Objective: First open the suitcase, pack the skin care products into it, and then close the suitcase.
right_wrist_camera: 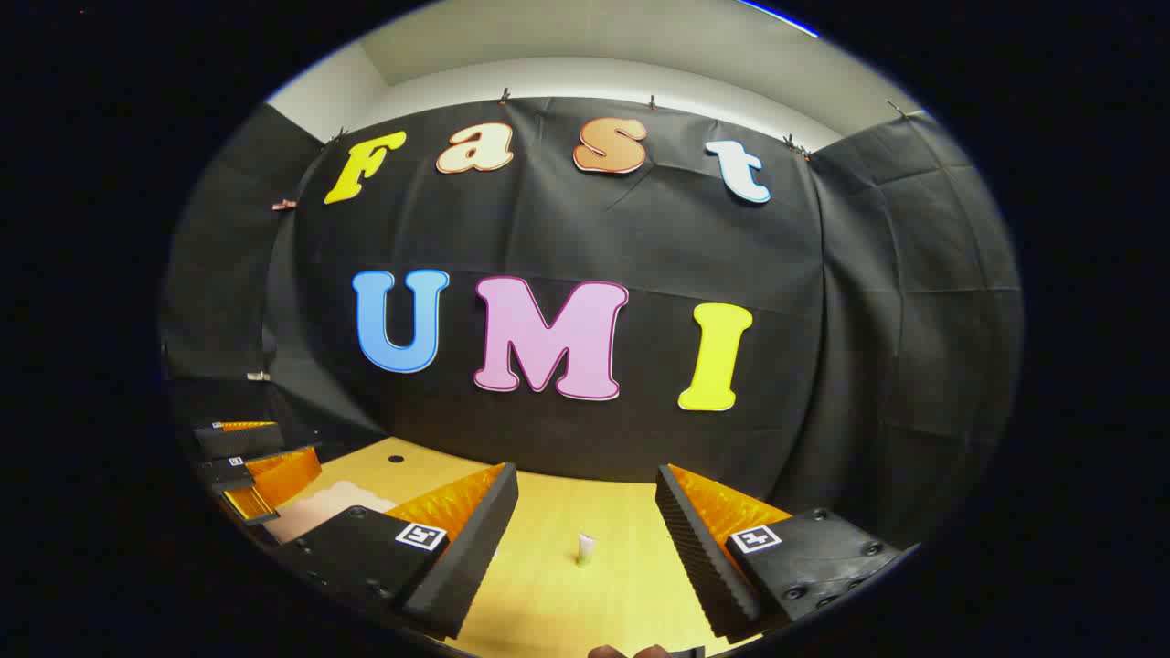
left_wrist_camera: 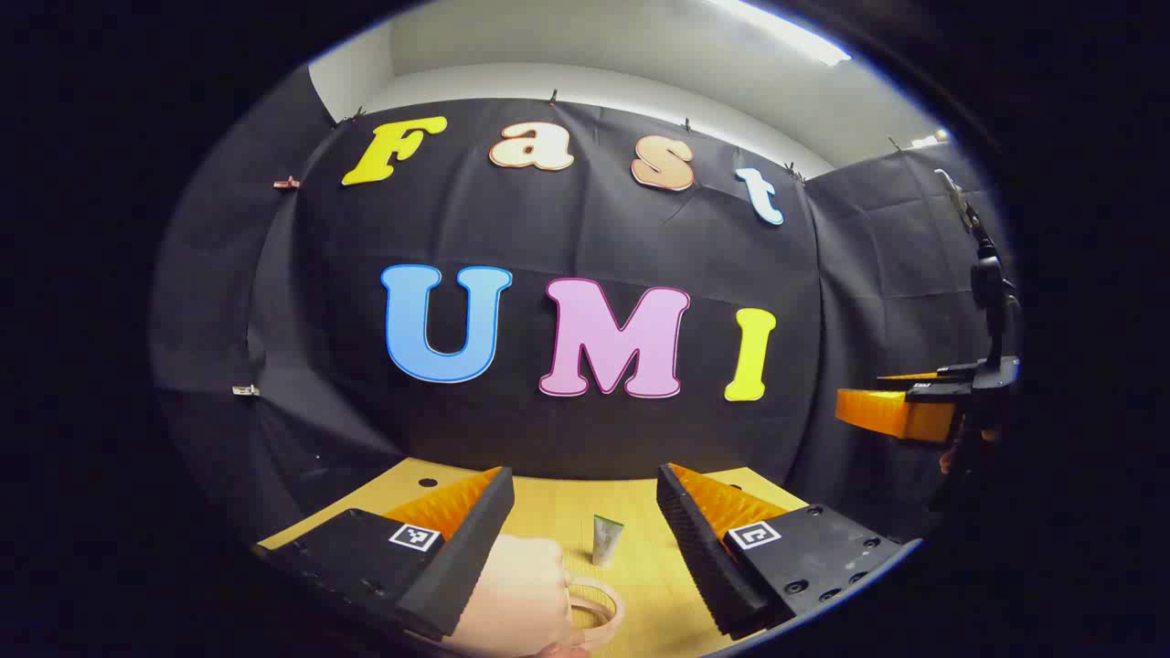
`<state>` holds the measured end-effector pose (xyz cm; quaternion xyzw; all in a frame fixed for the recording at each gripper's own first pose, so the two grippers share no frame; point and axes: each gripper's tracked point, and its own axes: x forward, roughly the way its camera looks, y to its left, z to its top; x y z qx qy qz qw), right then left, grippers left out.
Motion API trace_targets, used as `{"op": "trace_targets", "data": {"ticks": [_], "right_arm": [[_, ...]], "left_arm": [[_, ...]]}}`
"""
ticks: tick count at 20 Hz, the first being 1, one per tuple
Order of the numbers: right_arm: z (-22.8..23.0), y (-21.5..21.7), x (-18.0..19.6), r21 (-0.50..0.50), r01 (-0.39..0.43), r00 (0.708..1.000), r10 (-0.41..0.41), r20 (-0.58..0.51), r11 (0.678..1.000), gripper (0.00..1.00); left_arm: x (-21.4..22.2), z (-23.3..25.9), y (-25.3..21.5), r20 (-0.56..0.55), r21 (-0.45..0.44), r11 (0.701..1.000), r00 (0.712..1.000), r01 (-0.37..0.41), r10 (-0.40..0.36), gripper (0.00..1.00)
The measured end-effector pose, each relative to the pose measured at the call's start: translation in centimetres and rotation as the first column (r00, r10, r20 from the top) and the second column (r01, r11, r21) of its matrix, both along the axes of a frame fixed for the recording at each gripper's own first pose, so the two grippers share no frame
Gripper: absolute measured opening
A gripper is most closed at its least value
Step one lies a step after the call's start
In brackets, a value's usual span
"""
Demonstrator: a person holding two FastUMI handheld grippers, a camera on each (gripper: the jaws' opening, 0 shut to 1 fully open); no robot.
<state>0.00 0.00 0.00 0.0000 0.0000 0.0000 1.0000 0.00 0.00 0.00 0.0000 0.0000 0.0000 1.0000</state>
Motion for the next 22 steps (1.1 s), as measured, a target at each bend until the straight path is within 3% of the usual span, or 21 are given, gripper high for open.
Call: {"op": "trace_targets", "data": {"ticks": [7, 15, 19, 22], "right_arm": [[-1.3, -3.3, -1.8, -0.010, 0.088, 0.996, -0.088, -0.025, 0.996, 0.96], [-1.8, -2.6, -1.6, 0.022, 0.080, 0.996, -0.079, -0.042, 0.997, 0.96], [-1.7, -1.4, -0.8, 0.040, 0.048, 0.998, -0.047, -0.042, 0.998, 0.96], [-1.4, -0.9, -0.2, 0.045, 0.031, 0.999, -0.029, -0.035, 0.998, 0.96]], "left_arm": [[0.9, 0.7, -1.3, 0.021, 0.051, 0.998, 0.999, 0.045, -0.046, 0.98], [0.9, 1.9, 1.1, 0.045, 0.116, 0.991, 0.997, -0.070, 0.065, 0.98], [0.3, 0.4, 0.6, -0.010, 0.104, 0.994, 0.999, -0.041, 0.042, 0.98], [0.0, -2.9, -1.6, -0.143, 0.079, 0.996, 0.989, 0.035, -0.024, 0.98]]}}
